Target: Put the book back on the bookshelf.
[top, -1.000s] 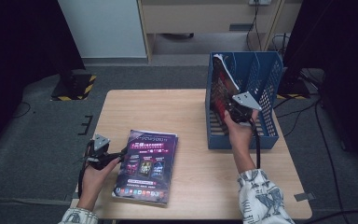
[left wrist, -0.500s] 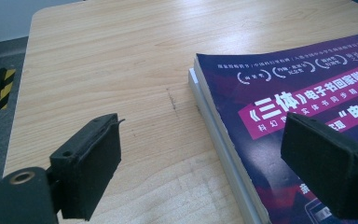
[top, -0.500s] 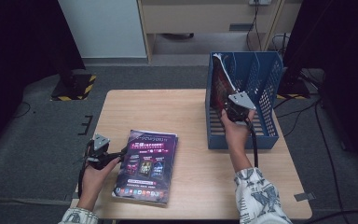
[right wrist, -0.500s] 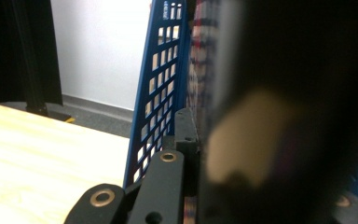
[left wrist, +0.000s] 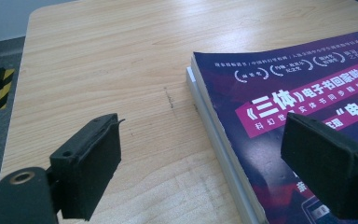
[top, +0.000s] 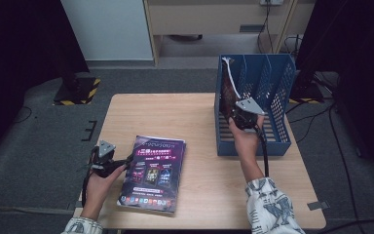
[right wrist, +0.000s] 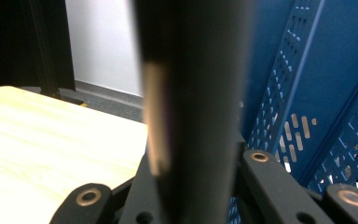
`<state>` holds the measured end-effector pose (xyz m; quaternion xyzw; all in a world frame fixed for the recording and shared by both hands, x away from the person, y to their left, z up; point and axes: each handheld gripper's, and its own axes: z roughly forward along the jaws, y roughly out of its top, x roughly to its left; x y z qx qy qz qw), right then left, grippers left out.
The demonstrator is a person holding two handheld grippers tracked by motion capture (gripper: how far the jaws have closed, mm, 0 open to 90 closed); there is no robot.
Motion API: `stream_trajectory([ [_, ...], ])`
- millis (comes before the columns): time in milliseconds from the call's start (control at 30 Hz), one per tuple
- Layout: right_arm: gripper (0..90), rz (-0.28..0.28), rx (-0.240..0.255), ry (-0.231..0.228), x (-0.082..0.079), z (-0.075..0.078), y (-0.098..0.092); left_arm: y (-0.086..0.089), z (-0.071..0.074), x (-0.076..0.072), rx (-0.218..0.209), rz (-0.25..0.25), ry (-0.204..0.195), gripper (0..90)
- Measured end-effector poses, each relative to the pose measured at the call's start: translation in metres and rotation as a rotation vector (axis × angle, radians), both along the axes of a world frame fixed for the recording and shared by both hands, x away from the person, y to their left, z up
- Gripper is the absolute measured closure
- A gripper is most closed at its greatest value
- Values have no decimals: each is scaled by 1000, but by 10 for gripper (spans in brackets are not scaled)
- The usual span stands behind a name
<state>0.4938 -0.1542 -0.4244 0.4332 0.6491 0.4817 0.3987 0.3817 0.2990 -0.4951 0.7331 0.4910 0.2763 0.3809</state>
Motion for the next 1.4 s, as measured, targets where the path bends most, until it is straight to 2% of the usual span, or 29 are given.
stream_trajectory([
  [167,794,7,-18,-2,-1,0,3,0,-1,0,2,-2,6,118],
  [200,830,12,-15,0,-1,0,3,0,0,0,2,-2,5,118],
  [467,852,17,30,43,-2,5,13,1,0,1,1,2,3,118],
  [633,863,11,17,55,-1,10,22,1,0,1,-4,1,0,118],
  [800,856,-3,-24,53,0,12,27,2,0,1,-3,1,3,118],
  [1000,800,3,-35,35,-4,10,30,1,-1,1,-4,0,4,118],
  [1200,654,26,-23,0,-9,15,31,1,-2,1,-2,1,6,118],
  [1400,532,51,-10,-7,-14,18,31,0,-2,1,1,-2,6,118],
])
